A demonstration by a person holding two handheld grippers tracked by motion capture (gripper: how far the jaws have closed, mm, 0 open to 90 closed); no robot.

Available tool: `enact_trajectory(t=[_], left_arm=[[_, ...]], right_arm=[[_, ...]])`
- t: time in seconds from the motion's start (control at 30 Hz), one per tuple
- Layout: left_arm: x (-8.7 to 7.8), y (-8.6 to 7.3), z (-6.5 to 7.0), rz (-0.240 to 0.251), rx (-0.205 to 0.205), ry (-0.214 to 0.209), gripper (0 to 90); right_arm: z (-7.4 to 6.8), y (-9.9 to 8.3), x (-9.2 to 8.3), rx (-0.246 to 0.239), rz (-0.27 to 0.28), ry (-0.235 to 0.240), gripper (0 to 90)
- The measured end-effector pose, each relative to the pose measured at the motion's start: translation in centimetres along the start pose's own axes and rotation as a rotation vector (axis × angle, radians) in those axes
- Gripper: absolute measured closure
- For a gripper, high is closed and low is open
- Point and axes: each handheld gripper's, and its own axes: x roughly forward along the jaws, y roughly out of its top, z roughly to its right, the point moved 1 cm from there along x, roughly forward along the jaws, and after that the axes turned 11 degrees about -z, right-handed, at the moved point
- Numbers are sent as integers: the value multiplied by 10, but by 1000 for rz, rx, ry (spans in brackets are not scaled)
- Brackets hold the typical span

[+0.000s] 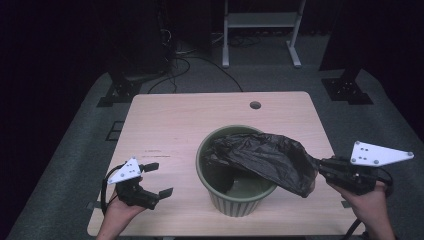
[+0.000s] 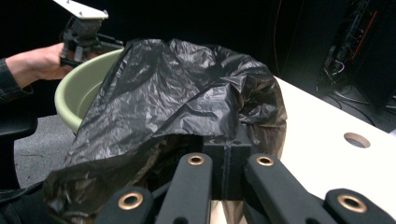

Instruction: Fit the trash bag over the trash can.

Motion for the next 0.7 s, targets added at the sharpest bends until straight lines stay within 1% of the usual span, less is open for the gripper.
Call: enact_trajectory(t=[0.03,0.13,0.2,0.3,0.33,0.37,0.47,0.53,0.6,0.63,0.67,0.7], left_arm=[[-2,6,3,16,13,-23,0],[-7,25,13,59,59,-64,0],[-9,38,20,84,95,-78,0],[-9,57,30,118,128,-113,0],[-8,62,32,125,139,-128,0],[-7,67,35,132,148,-143,19],[-1,80,41,140,176,-178,37],[3,89,44,142,196,-189,47],[6,97,47,155,213,-207,77],[8,103,49,163,224,-223,92],[9,106,50,166,235,-230,123],[11,111,52,170,247,-238,127]], right_arm=[[0,2,1,-2,0,0,900],[0,8,2,-12,1,-1,900],[-1,14,3,-23,4,1,900],[-1,18,5,-28,5,2,900],[-1,20,7,-32,5,3,900],[-1,22,8,-34,4,4,900],[-1,27,13,-37,2,10,900],[-2,30,15,-42,-1,13,900],[-2,33,18,-45,-4,15,900],[-2,34,19,-46,-8,18,900],[-2,36,21,-47,-11,17,900],[-2,37,21,-48,-13,18,900]])
